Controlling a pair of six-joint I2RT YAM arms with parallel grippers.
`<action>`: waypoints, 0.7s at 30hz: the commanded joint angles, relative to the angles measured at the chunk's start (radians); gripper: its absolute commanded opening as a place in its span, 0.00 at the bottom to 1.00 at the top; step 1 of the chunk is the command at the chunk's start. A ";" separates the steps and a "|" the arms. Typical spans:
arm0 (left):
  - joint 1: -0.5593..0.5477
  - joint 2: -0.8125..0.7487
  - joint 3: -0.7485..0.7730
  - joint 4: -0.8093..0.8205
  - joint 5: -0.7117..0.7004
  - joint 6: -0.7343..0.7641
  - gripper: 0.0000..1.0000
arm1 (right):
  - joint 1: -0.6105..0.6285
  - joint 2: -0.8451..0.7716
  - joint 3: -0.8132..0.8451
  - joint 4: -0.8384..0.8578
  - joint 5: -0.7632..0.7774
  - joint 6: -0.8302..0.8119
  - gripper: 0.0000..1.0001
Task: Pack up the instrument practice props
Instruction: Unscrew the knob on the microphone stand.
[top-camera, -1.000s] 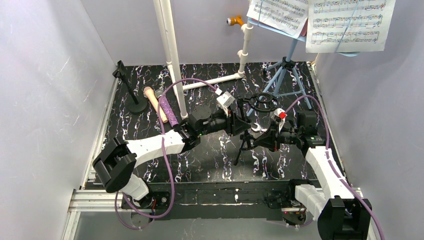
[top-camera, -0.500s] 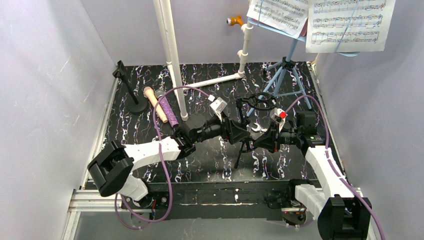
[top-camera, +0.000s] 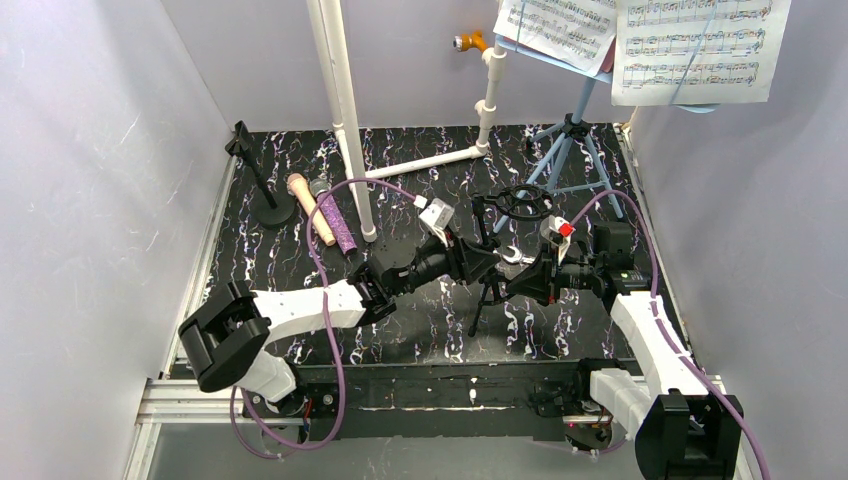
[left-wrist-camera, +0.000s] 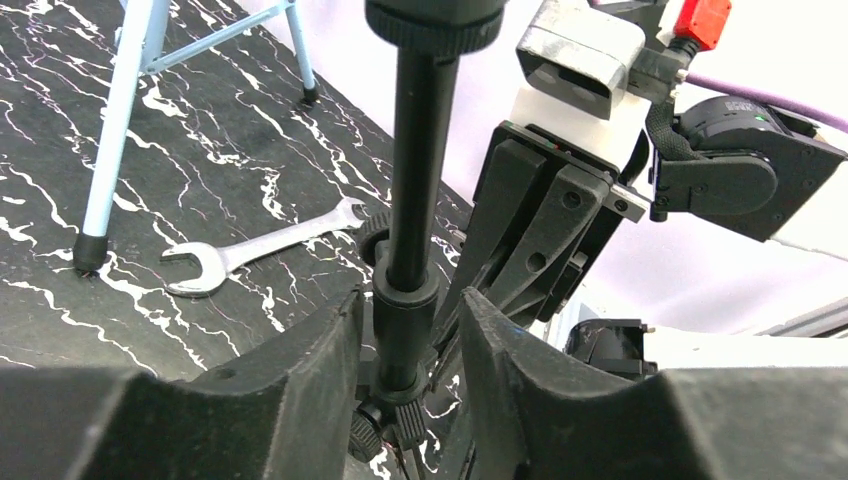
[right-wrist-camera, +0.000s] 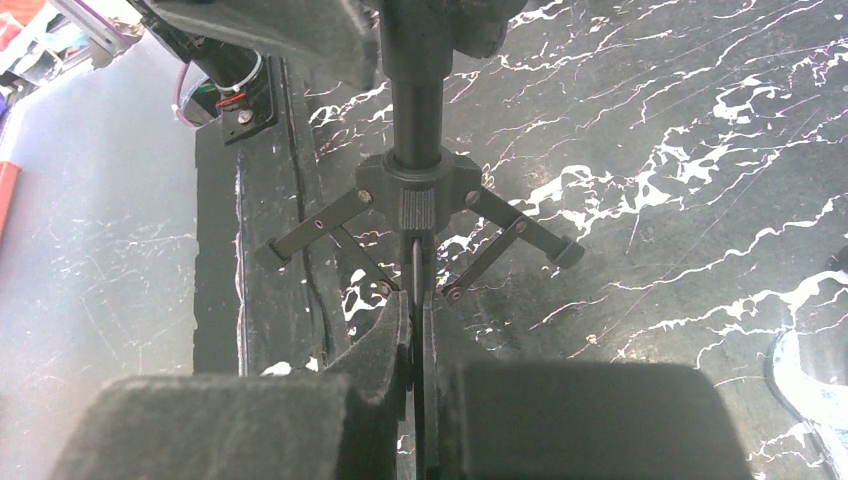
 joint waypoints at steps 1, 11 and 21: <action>-0.010 0.006 -0.010 0.038 -0.052 0.008 0.37 | -0.004 -0.012 0.038 0.049 -0.045 0.005 0.01; 0.004 -0.035 -0.031 0.039 0.120 0.105 0.00 | -0.020 -0.043 0.045 -0.043 -0.214 -0.031 0.97; 0.067 -0.245 -0.138 0.032 0.288 0.099 0.00 | -0.026 -0.014 0.217 -0.229 -0.252 -0.053 0.98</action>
